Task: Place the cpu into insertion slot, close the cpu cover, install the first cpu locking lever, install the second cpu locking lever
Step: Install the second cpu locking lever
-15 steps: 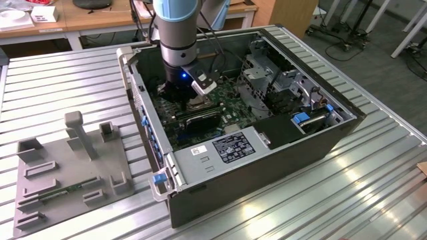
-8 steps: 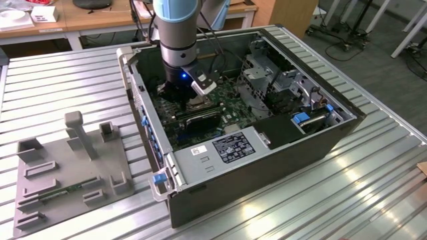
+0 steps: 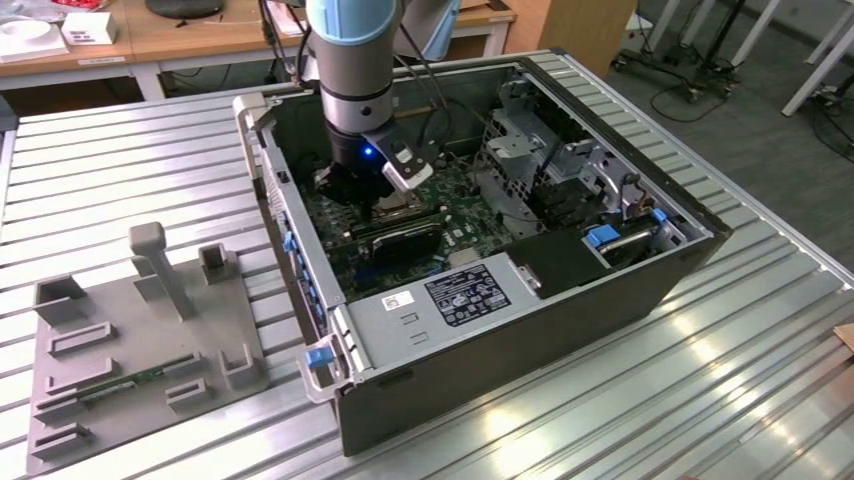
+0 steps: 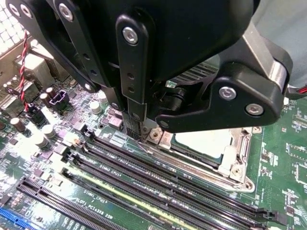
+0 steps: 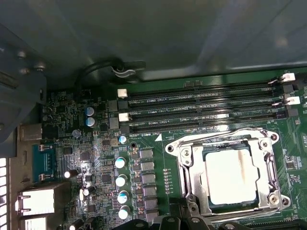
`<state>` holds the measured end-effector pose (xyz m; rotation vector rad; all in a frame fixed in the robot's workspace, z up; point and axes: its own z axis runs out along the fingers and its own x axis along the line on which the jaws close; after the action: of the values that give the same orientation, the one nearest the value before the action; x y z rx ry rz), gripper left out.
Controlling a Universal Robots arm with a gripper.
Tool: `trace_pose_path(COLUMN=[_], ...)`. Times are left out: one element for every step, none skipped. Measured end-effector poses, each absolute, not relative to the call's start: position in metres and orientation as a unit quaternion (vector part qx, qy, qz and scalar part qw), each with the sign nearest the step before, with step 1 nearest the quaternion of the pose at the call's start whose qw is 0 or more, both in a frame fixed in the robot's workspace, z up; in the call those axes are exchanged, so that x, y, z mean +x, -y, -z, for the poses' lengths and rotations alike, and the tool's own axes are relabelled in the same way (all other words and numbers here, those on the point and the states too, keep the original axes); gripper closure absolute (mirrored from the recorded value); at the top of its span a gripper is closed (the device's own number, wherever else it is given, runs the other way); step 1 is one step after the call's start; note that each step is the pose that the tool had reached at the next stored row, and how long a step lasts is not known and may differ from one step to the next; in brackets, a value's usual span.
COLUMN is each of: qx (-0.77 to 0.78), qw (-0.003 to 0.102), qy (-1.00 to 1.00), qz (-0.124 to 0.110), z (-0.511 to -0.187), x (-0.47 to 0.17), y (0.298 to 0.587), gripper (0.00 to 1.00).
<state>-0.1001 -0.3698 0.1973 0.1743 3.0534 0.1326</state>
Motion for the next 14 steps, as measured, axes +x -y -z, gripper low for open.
trace_pose_path(qx=[0.057,0.057,0.057,0.057,0.057,0.057,0.057,0.057,0.057,0.057,0.057,0.057,0.057,0.057], qw=[0.04,0.04,0.04,0.04,0.04,0.04,0.04,0.04,0.04,0.04,0.04,0.04,0.04,0.04], qy=[-0.997,-0.997,-0.997,-0.997,-0.997,-0.997,-0.997,-0.997,-0.997,-0.997,-0.997,-0.997,-0.997,-0.997], qz=[-0.043,-0.043,-0.043,-0.043,-0.043,-0.043,-0.043,-0.043,-0.043,-0.043,-0.043,-0.043,-0.043,-0.043], z=[-0.198,-0.198,-0.2,-0.202,-0.204,-0.206,-0.208,-0.21,-0.213,-0.215,-0.217,-0.219,-0.221,-0.223], x=[-0.1,-0.1,-0.1,-0.1,-0.1,-0.1,-0.1,-0.1,-0.1,-0.1,-0.1,-0.1,-0.1,-0.1], y=[0.37,0.37,0.37,0.37,0.37,0.369,0.369,0.369,0.369,0.369,0.369,0.369,0.369,0.369], gripper=[0.9,0.9,0.9,0.9,0.9,0.9,0.9,0.9,0.9,0.9,0.9,0.9,0.9,0.9])
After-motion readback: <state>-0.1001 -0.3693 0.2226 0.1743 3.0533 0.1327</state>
